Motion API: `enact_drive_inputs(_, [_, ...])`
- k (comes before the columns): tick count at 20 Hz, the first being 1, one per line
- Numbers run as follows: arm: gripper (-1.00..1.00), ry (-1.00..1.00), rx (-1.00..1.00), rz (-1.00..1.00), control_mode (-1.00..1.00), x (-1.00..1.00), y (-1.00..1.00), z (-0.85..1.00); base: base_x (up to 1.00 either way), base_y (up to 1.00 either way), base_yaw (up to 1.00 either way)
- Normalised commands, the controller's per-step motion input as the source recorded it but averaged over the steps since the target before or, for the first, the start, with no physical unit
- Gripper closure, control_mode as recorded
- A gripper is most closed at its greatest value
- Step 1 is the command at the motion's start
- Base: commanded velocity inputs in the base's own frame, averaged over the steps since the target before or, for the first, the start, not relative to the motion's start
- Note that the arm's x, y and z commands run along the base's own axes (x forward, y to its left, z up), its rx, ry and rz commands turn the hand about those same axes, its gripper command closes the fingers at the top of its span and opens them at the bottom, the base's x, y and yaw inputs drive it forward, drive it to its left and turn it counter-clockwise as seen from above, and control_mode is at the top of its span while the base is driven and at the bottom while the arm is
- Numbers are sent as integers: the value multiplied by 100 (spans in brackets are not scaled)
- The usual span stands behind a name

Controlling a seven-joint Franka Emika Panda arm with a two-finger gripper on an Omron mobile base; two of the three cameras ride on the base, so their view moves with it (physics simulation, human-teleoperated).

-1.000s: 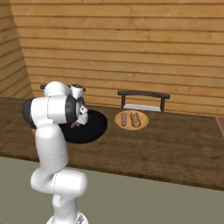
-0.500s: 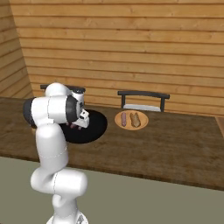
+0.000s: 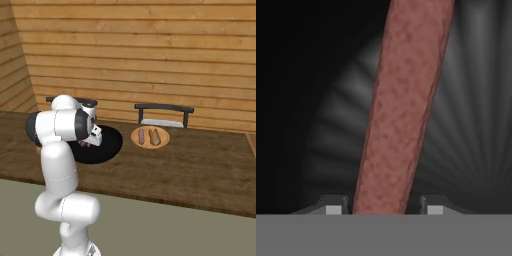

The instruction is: Place one bun and one sausage from the bowl on each plate.

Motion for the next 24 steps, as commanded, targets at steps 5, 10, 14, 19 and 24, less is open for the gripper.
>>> enact_drive_inputs(5, [100, 1, 0, 0, -100, 0, 0, 0, 0, 0, 0])
enact_drive_inputs(10, [100, -2, 0, 1, -100, -31, 0, 38, 0, 0, 0])
enact_drive_inputs(14, [100, -5, 0, 12, -100, -74, 0, 100, 0, 0, 0])
enact_drive_inputs(19, [100, 0, -6, 27, -100, -59, 29, 83, 0, 0, 0])
enact_drive_inputs(24, [100, 0, -10, 37, -100, -35, 47, 58, 0, 0, 0])
